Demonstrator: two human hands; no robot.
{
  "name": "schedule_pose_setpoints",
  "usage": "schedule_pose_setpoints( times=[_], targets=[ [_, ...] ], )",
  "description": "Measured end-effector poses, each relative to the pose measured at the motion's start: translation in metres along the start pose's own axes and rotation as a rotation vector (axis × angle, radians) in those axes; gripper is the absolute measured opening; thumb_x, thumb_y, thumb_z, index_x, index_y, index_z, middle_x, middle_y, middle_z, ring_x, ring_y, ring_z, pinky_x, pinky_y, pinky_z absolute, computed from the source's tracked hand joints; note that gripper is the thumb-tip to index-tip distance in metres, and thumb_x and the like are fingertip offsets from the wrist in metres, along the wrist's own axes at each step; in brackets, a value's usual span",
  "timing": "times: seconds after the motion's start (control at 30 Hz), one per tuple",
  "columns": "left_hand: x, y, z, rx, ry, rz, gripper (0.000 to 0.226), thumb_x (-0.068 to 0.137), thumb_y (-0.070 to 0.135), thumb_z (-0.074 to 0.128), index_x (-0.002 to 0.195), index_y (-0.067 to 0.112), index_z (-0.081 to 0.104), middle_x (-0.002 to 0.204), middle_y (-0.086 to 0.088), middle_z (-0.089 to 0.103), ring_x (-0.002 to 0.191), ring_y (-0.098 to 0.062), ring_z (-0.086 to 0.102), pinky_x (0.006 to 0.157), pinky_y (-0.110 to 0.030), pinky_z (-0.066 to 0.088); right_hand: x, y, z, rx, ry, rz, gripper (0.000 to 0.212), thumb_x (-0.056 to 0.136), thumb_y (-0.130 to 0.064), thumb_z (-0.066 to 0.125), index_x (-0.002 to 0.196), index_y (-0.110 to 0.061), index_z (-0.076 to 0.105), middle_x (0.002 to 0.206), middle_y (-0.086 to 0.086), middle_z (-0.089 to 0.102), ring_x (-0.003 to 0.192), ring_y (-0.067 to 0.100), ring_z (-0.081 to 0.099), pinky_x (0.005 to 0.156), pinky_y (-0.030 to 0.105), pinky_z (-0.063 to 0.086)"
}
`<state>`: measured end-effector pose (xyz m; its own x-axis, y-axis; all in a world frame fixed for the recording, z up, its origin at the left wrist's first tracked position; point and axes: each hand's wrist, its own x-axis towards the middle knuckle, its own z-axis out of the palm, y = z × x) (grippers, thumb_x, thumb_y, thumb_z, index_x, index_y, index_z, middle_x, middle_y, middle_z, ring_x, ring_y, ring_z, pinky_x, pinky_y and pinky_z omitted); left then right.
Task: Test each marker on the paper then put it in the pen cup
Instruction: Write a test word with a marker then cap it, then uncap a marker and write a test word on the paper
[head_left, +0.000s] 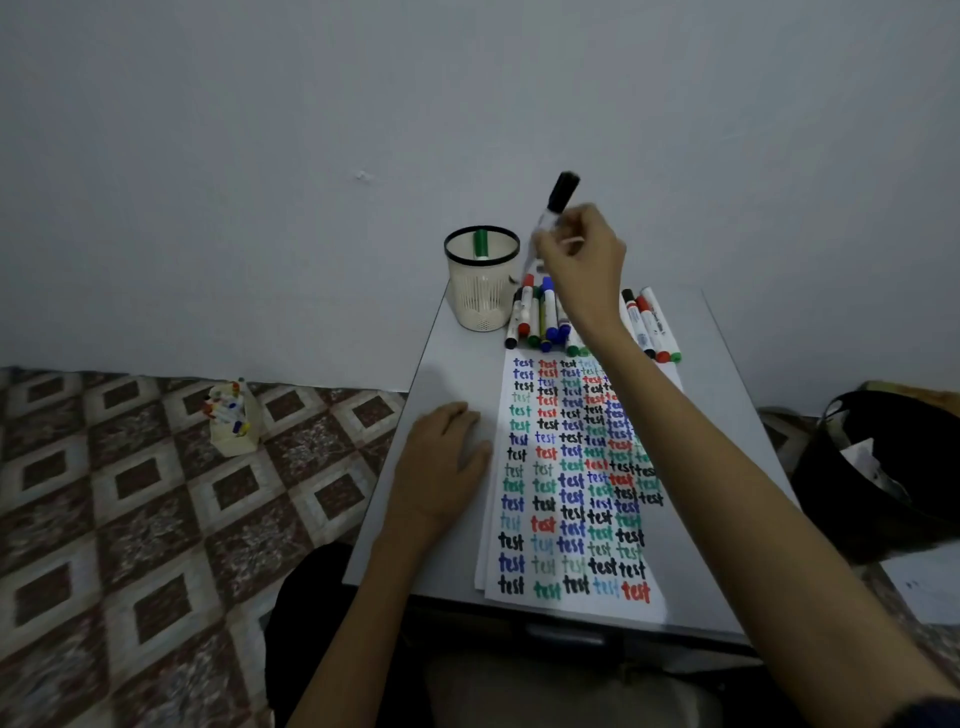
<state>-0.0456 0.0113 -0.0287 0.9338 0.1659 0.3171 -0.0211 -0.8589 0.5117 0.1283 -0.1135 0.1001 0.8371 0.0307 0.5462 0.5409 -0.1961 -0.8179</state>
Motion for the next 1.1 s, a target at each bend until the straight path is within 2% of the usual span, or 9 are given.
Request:
schedule_pose_setpoints(
  times=[0.1,0.2,0.3,0.4,0.47,0.7,0.9,1.0,1.1],
  targets=[
    [0.001,0.0,0.001,-0.021,0.008,-0.007,0.047,0.091,0.036,0.052,0.129,0.01,0.053,0.135,-0.006,0.049,0.127,-0.021,0.041,0.109,-0.04,0.034,0.026,-0.014,0.018,0.059,0.099,-0.027,0.014,0.085,-0.017,0.065,0.094,-0.009,0.059,0.076,-0.008,0.06,0.066,0.005,0.061,0.065,0.031,0.057],
    [0.002,0.0,0.002,-0.03,0.016,-0.021,0.048,0.089,0.038,0.052,0.129,0.01,0.053,0.135,-0.005,0.049,0.127,-0.021,0.041,0.109,-0.04,0.034,0.042,-0.016,0.036,-0.131,0.096,-0.025,0.019,0.087,-0.026,0.063,0.099,-0.011,0.061,0.082,-0.009,0.063,0.069,0.003,0.056,0.058,0.02,0.042],
    [0.002,-0.001,0.003,-0.05,0.022,-0.037,0.051,0.088,0.041,0.048,0.128,0.01,0.054,0.134,-0.005,0.05,0.127,-0.021,0.041,0.108,-0.041,0.036,0.049,-0.005,0.052,-0.379,-0.021,0.056,0.023,0.087,-0.027,0.061,0.103,-0.012,0.062,0.092,-0.004,0.063,0.079,0.01,0.052,0.062,0.024,0.036],
    [0.002,0.001,0.003,-0.06,0.037,-0.04,0.05,0.087,0.041,0.048,0.127,0.011,0.055,0.132,-0.004,0.05,0.126,-0.019,0.042,0.107,-0.039,0.037,0.052,0.011,0.067,-0.56,-0.145,0.099,0.024,0.086,-0.029,0.063,0.1,-0.011,0.066,0.102,0.003,0.066,0.097,0.02,0.059,0.081,0.03,0.045],
    [0.003,0.001,0.003,-0.062,0.048,-0.037,0.049,0.087,0.041,0.048,0.125,0.011,0.056,0.131,-0.003,0.051,0.124,-0.018,0.042,0.105,-0.037,0.038,0.052,0.018,0.075,-0.667,-0.181,0.129,0.028,0.085,-0.032,0.065,0.103,-0.011,0.067,0.114,0.007,0.059,0.111,0.025,0.052,0.089,0.033,0.04],
    [0.004,0.001,0.002,-0.069,0.06,-0.023,0.051,0.086,0.042,0.047,0.125,0.01,0.056,0.13,-0.004,0.052,0.123,-0.017,0.044,0.101,-0.029,0.036,0.053,0.025,0.079,-0.731,-0.16,0.175,0.035,0.088,-0.04,0.062,0.105,-0.009,0.065,0.126,0.009,0.049,0.119,0.027,0.042,0.094,0.036,0.034],
    [0.003,0.0,0.002,-0.089,0.061,-0.019,0.047,0.087,0.037,0.052,0.125,0.01,0.057,0.13,-0.002,0.051,0.123,-0.015,0.043,0.1,-0.024,0.033,0.045,0.061,0.028,-0.378,0.156,0.252,0.022,0.092,-0.025,0.056,0.109,-0.016,0.065,0.116,0.008,0.055,0.099,0.021,0.057,0.084,0.036,0.052],
    [0.004,-0.001,0.003,-0.069,0.067,-0.017,0.042,0.089,0.031,0.058,0.125,0.01,0.056,0.13,-0.003,0.051,0.124,-0.016,0.043,0.1,-0.024,0.032,0.036,0.093,-0.02,-0.475,0.267,0.398,0.025,0.088,-0.01,0.058,0.111,-0.016,0.065,0.117,0.008,0.06,0.097,0.024,0.062,0.08,0.035,0.054],
    [0.004,-0.002,0.004,-0.069,0.068,-0.016,0.041,0.089,0.03,0.059,0.125,0.01,0.056,0.13,-0.003,0.051,0.123,-0.016,0.043,0.101,-0.027,0.035,0.023,0.12,-0.071,-0.699,0.233,0.547,0.026,0.089,-0.014,0.059,0.113,-0.016,0.068,0.12,0.012,0.063,0.11,0.031,0.058,0.092,0.042,0.05]
  ],
)
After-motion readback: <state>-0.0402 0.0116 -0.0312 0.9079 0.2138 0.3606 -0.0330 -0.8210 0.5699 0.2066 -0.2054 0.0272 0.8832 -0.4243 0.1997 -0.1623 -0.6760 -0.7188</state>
